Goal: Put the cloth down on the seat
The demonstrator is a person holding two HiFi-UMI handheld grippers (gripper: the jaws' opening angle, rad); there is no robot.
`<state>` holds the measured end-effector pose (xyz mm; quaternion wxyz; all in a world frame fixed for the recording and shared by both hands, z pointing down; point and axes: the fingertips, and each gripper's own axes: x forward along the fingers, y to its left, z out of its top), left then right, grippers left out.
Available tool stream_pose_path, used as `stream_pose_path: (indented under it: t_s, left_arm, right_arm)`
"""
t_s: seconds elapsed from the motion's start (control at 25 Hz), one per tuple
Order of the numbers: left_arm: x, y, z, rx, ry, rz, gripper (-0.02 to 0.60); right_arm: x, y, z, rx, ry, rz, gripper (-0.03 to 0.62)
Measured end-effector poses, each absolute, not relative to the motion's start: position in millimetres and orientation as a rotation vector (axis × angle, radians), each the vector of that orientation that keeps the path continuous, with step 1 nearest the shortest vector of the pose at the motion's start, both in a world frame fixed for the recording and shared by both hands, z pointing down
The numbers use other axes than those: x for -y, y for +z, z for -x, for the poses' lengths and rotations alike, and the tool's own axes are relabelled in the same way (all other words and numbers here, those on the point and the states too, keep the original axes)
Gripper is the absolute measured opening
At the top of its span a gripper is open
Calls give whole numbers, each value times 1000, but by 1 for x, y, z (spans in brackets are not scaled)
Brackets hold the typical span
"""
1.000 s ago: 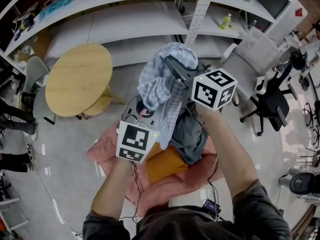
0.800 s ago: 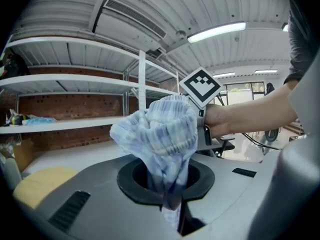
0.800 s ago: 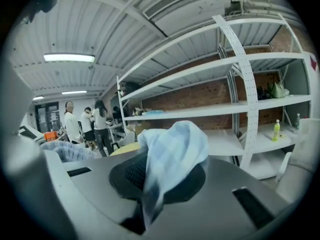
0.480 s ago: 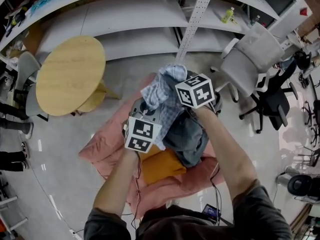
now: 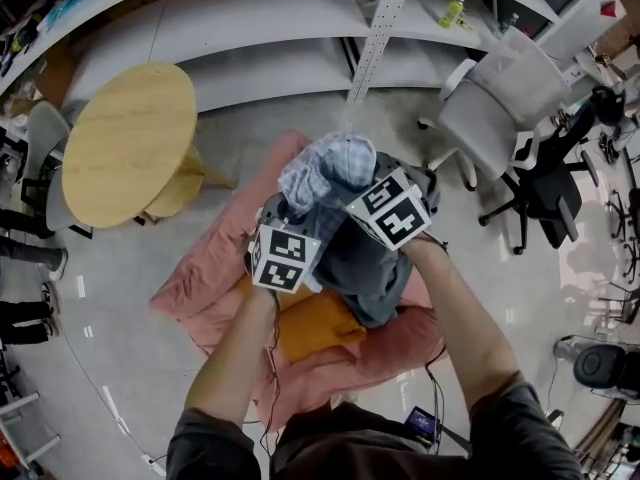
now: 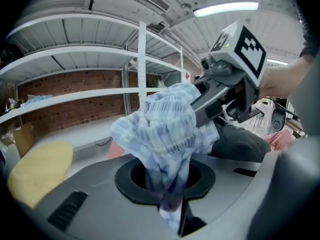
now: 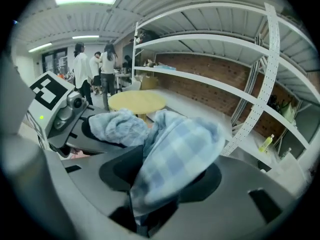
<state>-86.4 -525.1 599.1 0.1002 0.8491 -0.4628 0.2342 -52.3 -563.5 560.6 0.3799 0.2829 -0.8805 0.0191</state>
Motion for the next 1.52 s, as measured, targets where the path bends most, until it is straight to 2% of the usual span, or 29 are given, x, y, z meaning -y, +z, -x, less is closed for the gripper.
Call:
stream_pose_path:
  t_s: [0.08,0.2,0.4,1.28,1.52]
  left_arm:
    - [526,602,82,1364,708,-2491,75]
    - [524,603,79,1363,720,-2476,138]
    - [514,597,78,1383,733,-2469,189]
    - [392,586,95,1484,795,-2339,242]
    - [372,599,95,1441,847,-2300,310]
  right_arm:
    - [559,553,41,2246,34,-754,184]
    - [562,534,24,2288,19,-839,184]
    - [564,510,3,2311,-6,-984,184]
    - [452,488,-24,2488,138,-1014,184]
    - [413,480,-25,2522,154,-984,184]
